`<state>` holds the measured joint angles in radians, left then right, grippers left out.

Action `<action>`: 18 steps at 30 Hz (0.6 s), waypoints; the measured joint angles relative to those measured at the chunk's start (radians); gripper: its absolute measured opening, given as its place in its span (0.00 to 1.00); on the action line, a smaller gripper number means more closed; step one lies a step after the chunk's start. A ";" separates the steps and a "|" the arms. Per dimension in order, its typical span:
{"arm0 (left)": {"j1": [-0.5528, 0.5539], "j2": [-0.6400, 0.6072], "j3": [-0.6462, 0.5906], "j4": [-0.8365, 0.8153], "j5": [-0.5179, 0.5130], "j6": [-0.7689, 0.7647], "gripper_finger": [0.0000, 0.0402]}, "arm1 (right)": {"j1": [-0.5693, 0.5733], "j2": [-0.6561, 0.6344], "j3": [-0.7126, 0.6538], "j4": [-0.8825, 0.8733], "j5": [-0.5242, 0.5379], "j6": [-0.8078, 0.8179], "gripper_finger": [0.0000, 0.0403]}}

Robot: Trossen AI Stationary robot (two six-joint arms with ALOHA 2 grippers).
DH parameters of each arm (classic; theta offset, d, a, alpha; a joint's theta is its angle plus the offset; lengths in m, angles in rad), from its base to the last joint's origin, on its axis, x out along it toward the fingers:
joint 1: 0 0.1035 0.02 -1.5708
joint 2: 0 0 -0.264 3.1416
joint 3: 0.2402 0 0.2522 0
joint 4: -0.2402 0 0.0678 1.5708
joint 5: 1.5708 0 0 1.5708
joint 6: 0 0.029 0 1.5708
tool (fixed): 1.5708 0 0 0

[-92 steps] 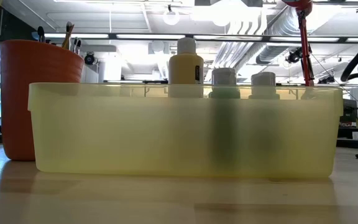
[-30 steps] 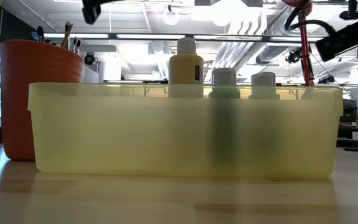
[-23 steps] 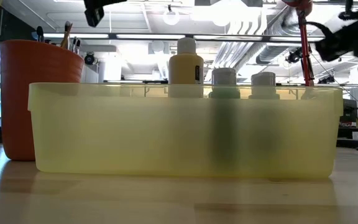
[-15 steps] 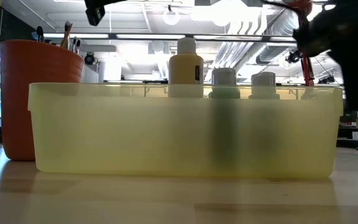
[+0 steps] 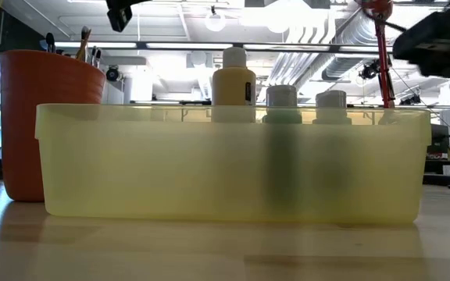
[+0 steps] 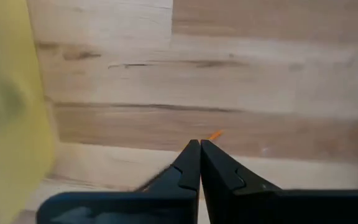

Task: Pick & Place Paint Supplies
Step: Put the golden paintbrush into the orange cup

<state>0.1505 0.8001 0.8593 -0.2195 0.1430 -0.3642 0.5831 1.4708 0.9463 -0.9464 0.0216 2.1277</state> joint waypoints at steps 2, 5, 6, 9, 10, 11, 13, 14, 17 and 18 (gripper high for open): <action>0.000 0.000 0.000 0.000 0.007 0.017 0.29 | 0.037 0.000 0.000 0.004 0.049 0.127 0.01; 0.000 0.000 0.000 0.000 0.018 0.039 0.29 | 0.087 0.000 0.000 0.012 0.127 0.267 0.01; 0.000 0.000 0.000 0.000 0.022 0.046 0.29 | 0.089 0.000 0.000 0.017 0.116 0.273 0.01; 0.000 0.000 0.000 0.000 0.024 0.074 0.29 | 0.085 0.010 0.000 0.022 0.103 0.278 0.01; 0.000 0.000 0.000 0.000 0.024 0.084 0.29 | 0.084 0.014 -0.001 0.019 0.105 0.277 0.01; 0.000 0.000 0.000 0.000 0.024 0.093 0.29 | 0.083 0.018 -0.001 0.020 0.104 0.276 0.01; 0.000 0.000 0.000 0.000 0.024 0.100 0.29 | 0.084 0.024 -0.001 0.012 0.089 0.277 0.01; 0.000 0.000 0.000 0.000 0.024 0.101 0.29 | 0.084 0.027 -0.003 0.010 0.057 0.279 0.01; 0.000 0.000 0.000 0.000 0.024 0.102 0.29 | 0.084 0.027 -0.033 0.021 -0.032 0.295 0.01; 0.000 0.000 0.000 0.000 0.024 0.102 0.29 | 0.084 0.027 -0.044 0.028 -0.044 0.298 0.01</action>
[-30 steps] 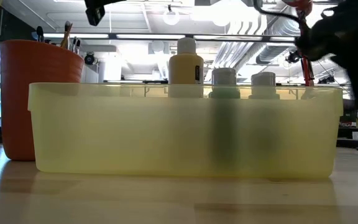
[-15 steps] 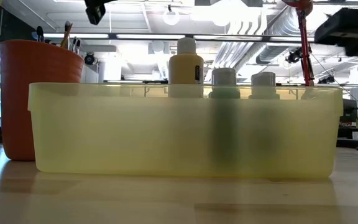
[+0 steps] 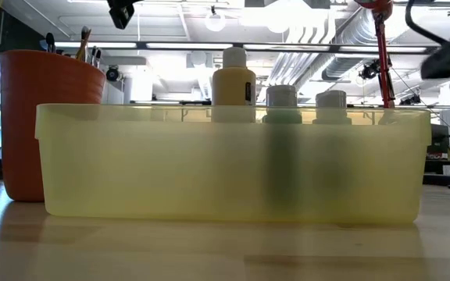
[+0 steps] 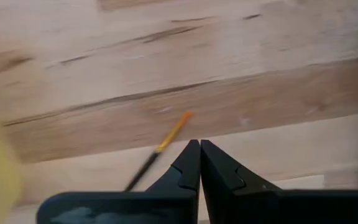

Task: Pick & Place Paint Supplies
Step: Put the golden paintbrush into the orange cup

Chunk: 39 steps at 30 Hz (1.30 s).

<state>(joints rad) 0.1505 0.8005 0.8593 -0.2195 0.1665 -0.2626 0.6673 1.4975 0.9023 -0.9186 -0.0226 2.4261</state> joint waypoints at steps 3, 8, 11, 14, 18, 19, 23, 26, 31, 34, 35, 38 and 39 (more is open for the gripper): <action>0.000 0.000 0.000 0.000 0.000 0.000 0.29 | 0.000 0.000 -0.026 0.042 0.029 0.004 0.01; 0.000 0.000 0.000 0.000 0.000 0.000 0.29 | 0.000 0.000 -0.052 0.090 0.123 -0.023 0.01; 0.000 0.000 0.000 0.000 -0.001 0.000 0.29 | 0.000 0.000 -0.061 0.094 0.129 -0.081 0.01; 0.000 0.000 0.000 0.000 -0.001 0.000 0.29 | 0.000 0.000 -0.063 0.091 0.093 -0.153 0.01; 0.000 0.001 0.000 0.000 -0.001 -0.003 0.29 | 0.001 0.000 -0.063 0.094 0.066 0.026 0.01; 0.000 0.001 0.000 0.000 -0.001 -0.003 0.29 | 0.001 0.000 -0.063 0.101 0.060 0.045 0.01; 0.000 0.001 0.000 0.000 -0.002 -0.003 0.29 | 0.000 0.028 -0.063 0.139 0.049 0.054 0.01; 0.000 0.001 0.000 0.000 -0.002 -0.003 0.29 | 0.008 0.067 -0.063 0.177 0.038 0.061 0.01; 0.000 0.001 0.000 -0.010 -0.004 -0.004 0.29 | 0.021 0.116 -0.063 0.230 0.018 0.067 0.01; 0.000 0.001 0.000 -0.016 -0.004 -0.004 0.29 | 0.014 0.110 -0.042 0.194 0.012 0.064 0.01; 0.000 0.001 0.000 -0.016 -0.003 -0.006 0.29 | 0.011 0.103 -0.028 0.168 0.012 0.062 0.01; 0.000 0.001 0.000 -0.016 -0.003 -0.008 0.29 | -0.002 0.083 0.013 0.085 0.017 0.059 0.01; 0.000 0.001 0.000 -0.016 -0.004 -0.008 0.29 | -0.003 0.079 0.020 0.061 0.016 0.057 0.01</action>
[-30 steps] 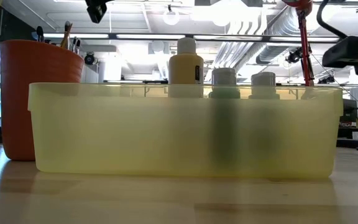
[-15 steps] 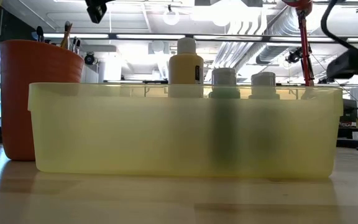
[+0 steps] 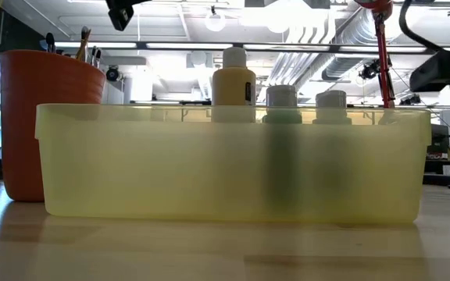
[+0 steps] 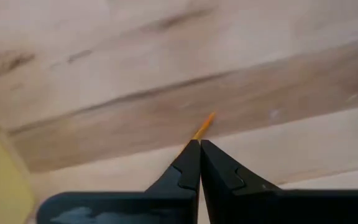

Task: Pick & Place Paint Supplies
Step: Put the golden paintbrush into the orange cup

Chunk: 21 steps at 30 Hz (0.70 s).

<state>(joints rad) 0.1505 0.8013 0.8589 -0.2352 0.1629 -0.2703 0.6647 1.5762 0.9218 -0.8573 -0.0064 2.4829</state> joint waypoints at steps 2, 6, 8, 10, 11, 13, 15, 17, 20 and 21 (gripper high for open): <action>0.000 0.000 0.000 0.000 0.000 0.000 0.29 | 0.000 -0.008 0.002 -0.012 -0.015 -0.004 0.01; 0.000 0.002 0.000 -0.001 -0.013 0.003 0.29 | 0.003 -0.006 0.003 -0.007 -0.090 0.009 0.01; 0.000 0.002 0.000 -0.001 -0.023 0.004 0.29 | 0.007 0.001 0.003 -0.002 -0.080 0.008 0.01; 0.000 0.002 0.000 -0.002 -0.035 0.014 0.29 | 0.012 0.010 0.003 -0.006 -0.048 0.007 0.01; 0.000 0.002 0.000 -0.002 -0.038 0.023 0.29 | 0.011 0.016 0.003 -0.012 -0.031 0.004 0.01; 0.000 0.002 0.000 -0.002 -0.042 0.035 0.29 | 0.011 0.031 0.003 -0.034 -0.016 0.003 0.01; 0.000 0.002 0.000 -0.002 -0.043 0.037 0.29 | 0.011 0.047 0.002 -0.039 -0.017 0.004 0.01; 0.000 0.002 0.000 -0.003 -0.043 0.038 0.29 | 0.011 0.056 -0.006 -0.014 -0.030 0.005 0.01; 0.000 0.002 0.000 -0.004 -0.043 0.038 0.29 | 0.011 0.074 -0.014 0.038 -0.024 0.008 0.01; 0.000 0.002 0.000 -0.004 -0.043 0.038 0.29 | 0.011 0.082 -0.017 0.047 -0.024 0.008 0.01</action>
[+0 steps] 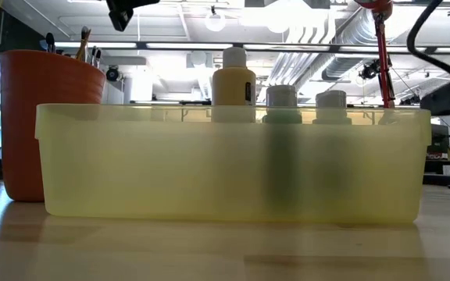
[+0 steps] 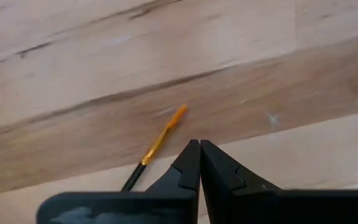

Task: Pick & Place Paint Supplies
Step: Put the golden paintbrush into the orange cup

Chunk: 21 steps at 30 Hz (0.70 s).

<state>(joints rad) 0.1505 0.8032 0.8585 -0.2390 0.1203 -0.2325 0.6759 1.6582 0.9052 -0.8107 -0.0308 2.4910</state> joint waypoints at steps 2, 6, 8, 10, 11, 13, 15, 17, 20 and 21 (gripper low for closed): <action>0.000 0.000 0.000 0.000 0.000 0.000 0.29 | -0.004 0.017 -0.001 0.004 0.002 0.001 0.01; 0.000 0.000 0.000 0.000 -0.001 -0.004 0.29 | -0.017 0.032 -0.002 0.009 -0.001 0.003 0.01; 0.000 0.000 0.000 -0.002 0.000 -0.007 0.29 | -0.025 0.029 -0.002 0.012 -0.009 0.004 0.01; 0.000 0.000 0.000 -0.006 -0.001 -0.008 0.29 | -0.034 0.013 -0.003 0.019 -0.021 0.008 0.01; 0.000 0.000 0.000 -0.006 -0.001 -0.008 0.29 | -0.037 0.001 -0.002 0.024 -0.026 0.011 0.01; 0.000 0.000 0.000 -0.005 -0.001 -0.008 0.29 | -0.038 -0.014 -0.001 0.032 -0.011 0.006 0.01; 0.000 0.000 0.000 -0.005 -0.001 -0.008 0.29 | -0.037 -0.018 -0.001 0.042 0.003 -0.004 0.01; 0.000 0.000 0.000 -0.005 -0.001 -0.007 0.29 | -0.034 -0.019 -0.001 0.062 0.004 -0.007 0.01; 0.000 0.000 0.000 -0.005 -0.003 -0.001 0.29 | -0.020 -0.019 -0.001 0.132 -0.001 -0.046 0.01; 0.000 0.000 0.000 -0.005 -0.003 0.000 0.29 | -0.013 -0.020 -0.001 0.150 -0.006 -0.034 0.01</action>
<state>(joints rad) 0.1505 0.8032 0.8585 -0.2440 0.1177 -0.2326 0.6630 1.6386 0.9039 -0.6606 -0.0369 2.4571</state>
